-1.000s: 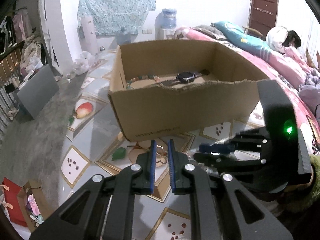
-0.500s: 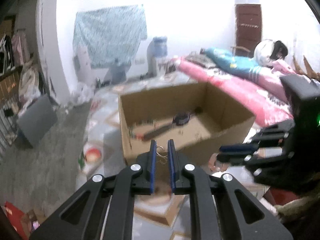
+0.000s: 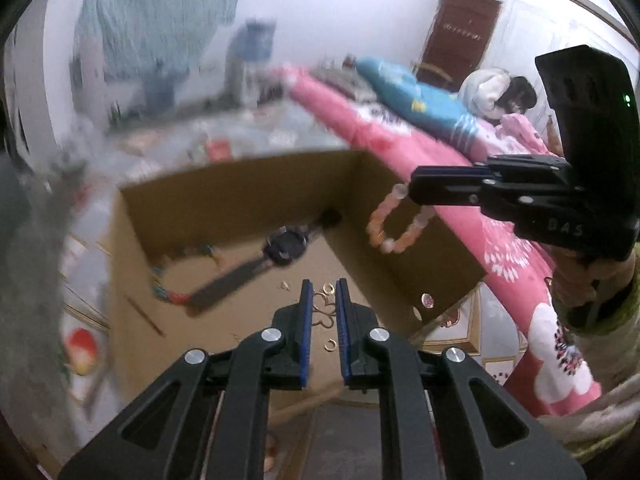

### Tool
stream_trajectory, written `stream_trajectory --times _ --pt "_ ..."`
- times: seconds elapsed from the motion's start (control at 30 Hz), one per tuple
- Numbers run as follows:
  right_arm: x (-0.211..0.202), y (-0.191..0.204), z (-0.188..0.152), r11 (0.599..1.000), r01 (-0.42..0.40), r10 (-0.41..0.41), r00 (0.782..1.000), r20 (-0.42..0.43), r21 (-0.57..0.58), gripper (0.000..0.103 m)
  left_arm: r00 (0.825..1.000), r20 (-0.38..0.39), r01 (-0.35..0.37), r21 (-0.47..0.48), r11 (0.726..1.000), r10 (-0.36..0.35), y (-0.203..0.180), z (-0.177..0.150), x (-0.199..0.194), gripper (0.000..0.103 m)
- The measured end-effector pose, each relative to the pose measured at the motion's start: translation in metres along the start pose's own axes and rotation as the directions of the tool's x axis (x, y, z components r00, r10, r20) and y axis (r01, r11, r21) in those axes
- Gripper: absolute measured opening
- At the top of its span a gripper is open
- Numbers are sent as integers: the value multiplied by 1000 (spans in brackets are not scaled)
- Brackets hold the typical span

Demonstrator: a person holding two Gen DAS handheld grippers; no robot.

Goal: Organize jewelry
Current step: 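Carry the pink bracelet and silver charm over the cardboard box with both grippers, then open both grippers to drop the bracelet and charm into the box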

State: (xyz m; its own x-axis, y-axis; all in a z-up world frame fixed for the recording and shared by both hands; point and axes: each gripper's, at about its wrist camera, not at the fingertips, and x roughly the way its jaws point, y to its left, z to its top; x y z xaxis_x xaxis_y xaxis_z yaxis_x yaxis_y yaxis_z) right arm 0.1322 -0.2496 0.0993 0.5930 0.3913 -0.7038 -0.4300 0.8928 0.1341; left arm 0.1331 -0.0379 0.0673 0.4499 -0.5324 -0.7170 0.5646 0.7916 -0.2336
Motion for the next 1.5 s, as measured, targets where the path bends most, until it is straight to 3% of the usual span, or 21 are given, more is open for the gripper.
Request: stream_trajectory --times 0.13,0.2,0.27,0.3,0.47,0.63,0.73,0.8,0.93,1.1,1.2,1.3,1.4,1.5 --pt "39 -16 2 1000 4 -3 995 -104 8 7 994 -101 44 -62 997 -50 10 8 36 11" --pt "50 -19 1 1000 -6 8 990 -138 11 8 989 -140 31 -99 995 -45 16 7 49 11" --pt "59 -24 -1 1000 -3 6 987 -158 19 8 981 -187 20 -136 990 -46 20 5 61 18" --pt "61 -26 -2 1000 9 -5 986 -165 18 9 980 -194 11 -146 989 -40 22 4 62 29" --pt "47 -34 -3 999 28 -23 991 -129 40 10 985 -170 9 -172 985 -39 28 1 54 39" --pt "17 -47 -8 994 52 -46 997 -58 100 14 996 -87 15 -186 982 -32 31 6 23 49" --pt "-13 -54 -21 982 69 -73 997 20 175 27 999 0 -32 -172 985 32 31 7 -11 61" --pt "-27 -60 -29 969 82 -98 994 57 235 44 992 81 -78 -180 981 94 34 4 -43 71" --pt "-34 -71 -61 921 44 -79 994 75 388 54 969 148 -154 -265 952 198 56 -13 -80 78" --pt "-6 -72 -89 871 31 -32 999 -6 490 55 970 70 -179 -441 879 233 93 -39 -73 79" --pt "9 -62 -92 884 16 8 999 -49 468 57 985 4 -152 -446 882 172 92 -49 -49 79" --pt "14 -47 -88 914 66 -36 996 -82 400 59 997 -17 -71 -461 884 72 82 -55 -29 81" --pt "14 -47 -89 919 75 -42 995 -94 387 59 989 -20 -142 -431 891 147 68 -55 -25 82" --pt "13 -48 -90 920 71 -35 995 -98 385 58 984 -11 -163 -441 882 176 63 -57 -26 81"
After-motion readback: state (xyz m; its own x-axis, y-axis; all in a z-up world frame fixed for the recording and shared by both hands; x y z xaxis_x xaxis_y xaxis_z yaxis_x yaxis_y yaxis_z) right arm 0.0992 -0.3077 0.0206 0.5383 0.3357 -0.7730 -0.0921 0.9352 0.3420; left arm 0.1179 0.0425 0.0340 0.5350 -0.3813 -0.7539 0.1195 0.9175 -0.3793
